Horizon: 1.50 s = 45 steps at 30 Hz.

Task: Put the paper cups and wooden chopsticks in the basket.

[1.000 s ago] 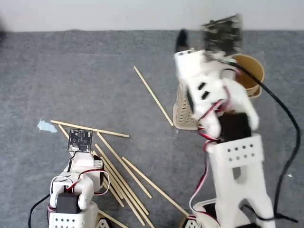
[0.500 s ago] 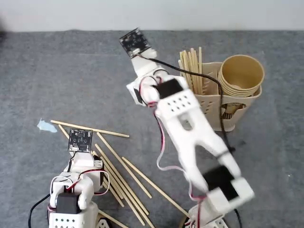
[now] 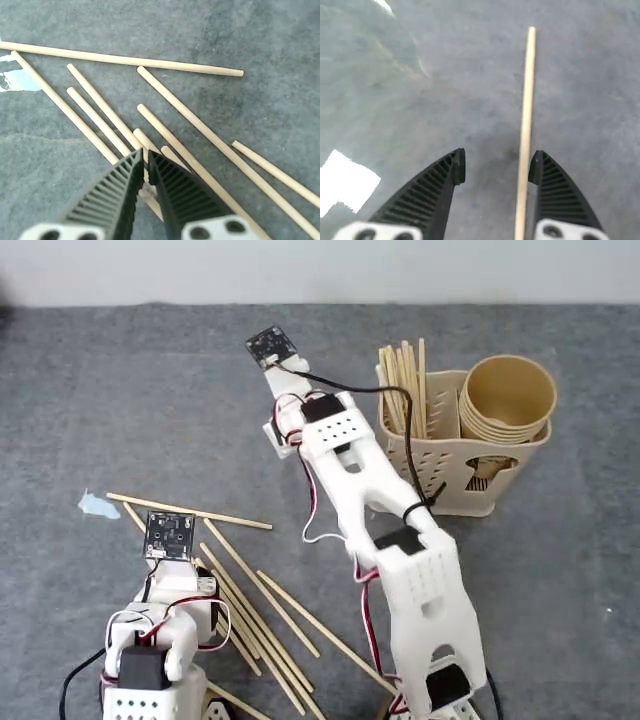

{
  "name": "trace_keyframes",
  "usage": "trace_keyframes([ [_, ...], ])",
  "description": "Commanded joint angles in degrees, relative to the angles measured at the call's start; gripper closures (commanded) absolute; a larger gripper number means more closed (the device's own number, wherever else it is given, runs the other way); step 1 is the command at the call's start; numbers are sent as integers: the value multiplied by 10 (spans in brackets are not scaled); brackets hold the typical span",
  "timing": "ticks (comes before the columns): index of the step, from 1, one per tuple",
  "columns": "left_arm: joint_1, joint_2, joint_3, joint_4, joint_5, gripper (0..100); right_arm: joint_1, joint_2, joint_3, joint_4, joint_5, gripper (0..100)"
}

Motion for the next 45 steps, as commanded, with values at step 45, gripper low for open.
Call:
trace_keyframes([
  [45, 1, -10, -5, 2, 6, 986, -75, -38, -113, 436, 27, 826],
])
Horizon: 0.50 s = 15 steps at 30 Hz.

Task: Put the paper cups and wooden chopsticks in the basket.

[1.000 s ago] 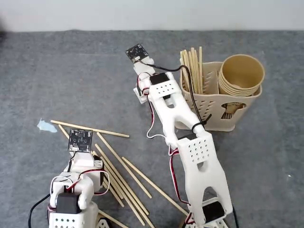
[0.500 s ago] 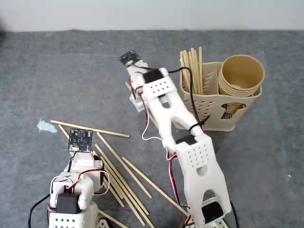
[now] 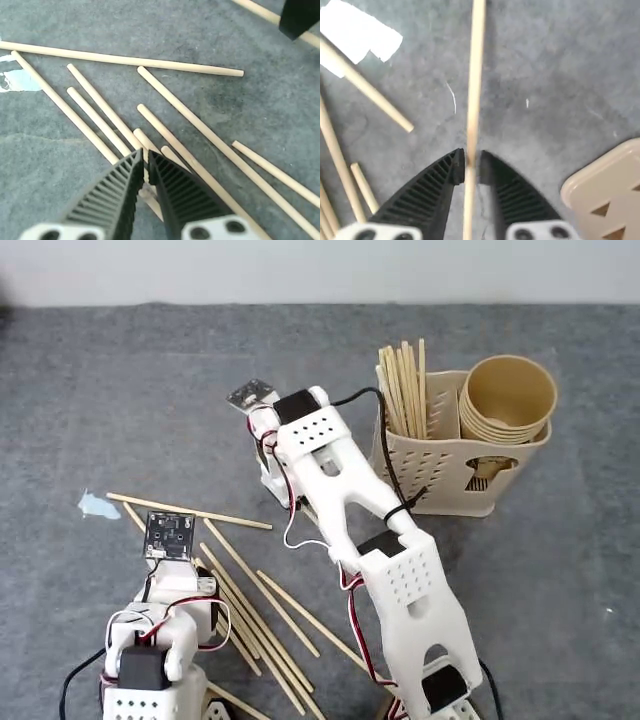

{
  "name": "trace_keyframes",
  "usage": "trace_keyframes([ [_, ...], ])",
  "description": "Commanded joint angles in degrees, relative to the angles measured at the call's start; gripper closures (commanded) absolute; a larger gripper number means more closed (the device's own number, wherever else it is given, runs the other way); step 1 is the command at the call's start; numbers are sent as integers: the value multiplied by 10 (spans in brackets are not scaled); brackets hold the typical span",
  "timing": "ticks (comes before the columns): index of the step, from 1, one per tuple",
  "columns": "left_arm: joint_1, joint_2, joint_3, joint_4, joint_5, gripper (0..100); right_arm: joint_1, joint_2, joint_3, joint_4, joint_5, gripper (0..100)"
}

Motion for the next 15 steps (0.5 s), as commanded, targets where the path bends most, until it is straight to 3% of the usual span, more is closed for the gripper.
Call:
trace_keyframes([
  [1, 1, -10, -5, 2, 6, 986, -24, -50, -17, 37, 0, 810],
  [15, 1, -10, -5, 2, 6, 986, -109, -35, -18, -15, -2, 842],
])
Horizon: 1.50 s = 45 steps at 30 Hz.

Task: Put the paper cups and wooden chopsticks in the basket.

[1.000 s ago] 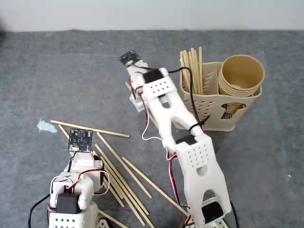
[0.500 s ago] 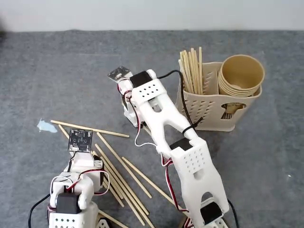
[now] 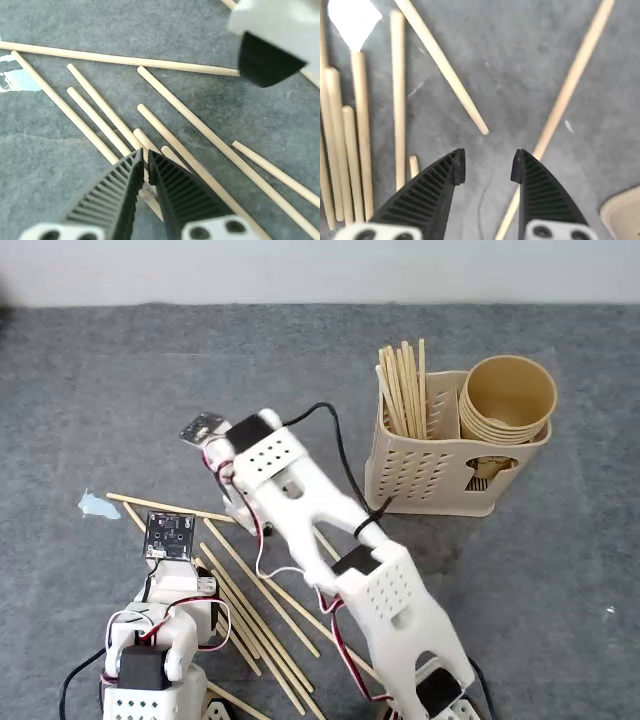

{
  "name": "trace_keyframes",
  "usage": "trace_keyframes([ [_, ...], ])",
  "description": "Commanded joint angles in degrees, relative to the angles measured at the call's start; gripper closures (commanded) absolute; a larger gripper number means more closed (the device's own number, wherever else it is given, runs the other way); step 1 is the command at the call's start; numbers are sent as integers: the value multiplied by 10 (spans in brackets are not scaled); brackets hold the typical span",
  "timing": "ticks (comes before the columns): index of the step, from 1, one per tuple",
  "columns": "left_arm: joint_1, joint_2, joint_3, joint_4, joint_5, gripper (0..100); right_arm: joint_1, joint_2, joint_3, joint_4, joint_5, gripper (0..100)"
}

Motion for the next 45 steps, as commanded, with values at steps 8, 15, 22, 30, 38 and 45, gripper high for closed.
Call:
trace_keyframes([
  [8, 1, -10, -5, 2, 6, 986, -28, 31, -17, -71, 2, 843],
  [15, 1, -10, -5, 2, 6, 986, -23, 53, -18, -91, 4, 998],
  [22, 1, -10, -5, 2, 6, 986, -23, 32, -35, -39, 3, 990],
  [30, 1, -10, -5, 2, 6, 986, 7, -59, -35, 51, 2, 990],
  [38, 1, -10, -5, 2, 6, 986, 55, -136, 46, 73, 4, 991],
  [45, 1, -10, -5, 2, 6, 986, 54, -239, 217, 71, 3, 991],
])
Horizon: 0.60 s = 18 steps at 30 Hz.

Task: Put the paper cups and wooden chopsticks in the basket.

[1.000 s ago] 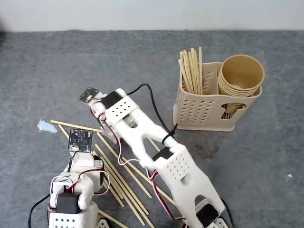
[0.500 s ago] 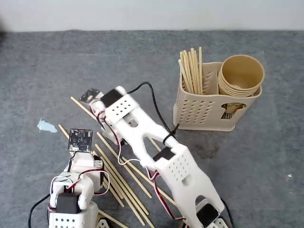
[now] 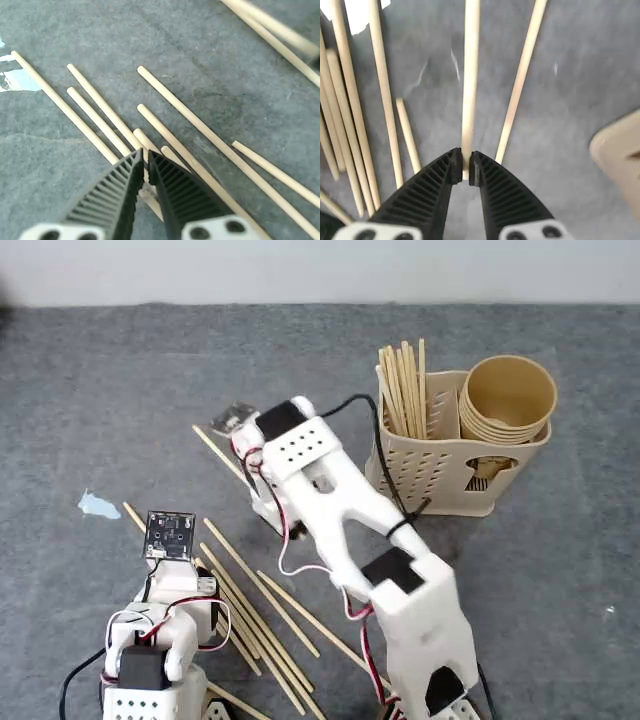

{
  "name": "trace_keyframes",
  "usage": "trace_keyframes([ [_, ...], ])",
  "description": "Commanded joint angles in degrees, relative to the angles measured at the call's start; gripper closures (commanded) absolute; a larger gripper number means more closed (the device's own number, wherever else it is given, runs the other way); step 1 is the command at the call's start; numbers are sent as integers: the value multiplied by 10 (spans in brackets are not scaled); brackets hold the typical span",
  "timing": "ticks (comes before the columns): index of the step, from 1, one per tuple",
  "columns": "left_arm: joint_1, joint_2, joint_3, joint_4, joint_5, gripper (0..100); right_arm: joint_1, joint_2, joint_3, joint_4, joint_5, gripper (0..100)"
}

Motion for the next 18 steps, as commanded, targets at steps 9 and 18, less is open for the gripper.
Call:
trace_keyframes([
  [9, 0, -10, -5, 2, 6, 986, 15, -186, 301, -111, 4, 991],
  [18, 0, -10, -5, 2, 6, 986, 23, -198, 342, -167, 1, 858],
])
